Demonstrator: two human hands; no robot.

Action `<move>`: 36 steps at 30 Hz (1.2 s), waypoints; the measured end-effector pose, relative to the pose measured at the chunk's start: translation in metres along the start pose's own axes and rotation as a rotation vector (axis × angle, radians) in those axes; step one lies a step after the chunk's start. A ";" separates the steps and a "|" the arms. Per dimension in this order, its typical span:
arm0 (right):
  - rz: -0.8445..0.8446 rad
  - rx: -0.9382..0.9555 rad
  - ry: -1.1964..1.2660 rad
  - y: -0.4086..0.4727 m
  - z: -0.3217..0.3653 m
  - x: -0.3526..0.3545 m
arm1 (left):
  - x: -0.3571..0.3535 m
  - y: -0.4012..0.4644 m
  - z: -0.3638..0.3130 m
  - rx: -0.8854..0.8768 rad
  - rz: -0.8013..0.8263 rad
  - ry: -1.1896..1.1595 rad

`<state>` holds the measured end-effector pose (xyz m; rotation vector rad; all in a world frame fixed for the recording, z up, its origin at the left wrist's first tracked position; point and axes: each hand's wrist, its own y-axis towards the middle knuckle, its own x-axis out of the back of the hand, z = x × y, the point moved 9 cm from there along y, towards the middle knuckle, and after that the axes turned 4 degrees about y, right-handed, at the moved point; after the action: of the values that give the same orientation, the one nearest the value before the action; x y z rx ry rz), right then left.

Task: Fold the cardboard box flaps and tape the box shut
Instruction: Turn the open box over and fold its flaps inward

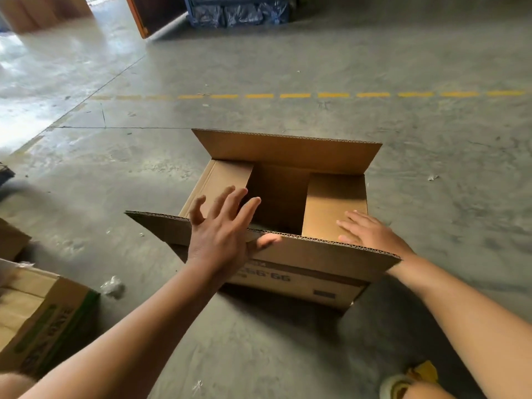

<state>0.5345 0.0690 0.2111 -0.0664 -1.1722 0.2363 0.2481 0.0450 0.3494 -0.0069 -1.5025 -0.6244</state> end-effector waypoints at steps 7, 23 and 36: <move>-0.766 -0.066 0.865 -0.076 -0.005 0.055 | -0.065 0.007 0.011 0.110 0.074 -0.185; -0.183 -0.264 -0.253 -0.010 0.057 -0.032 | -0.157 -0.002 0.095 0.077 0.505 -0.136; -0.035 -0.383 -0.292 -0.001 0.069 -0.035 | -0.169 0.014 0.079 -0.018 0.531 -0.191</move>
<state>0.4586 0.0559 0.2059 -0.3566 -1.4971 -0.0143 0.1905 0.1504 0.2065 -0.4760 -1.5920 -0.2113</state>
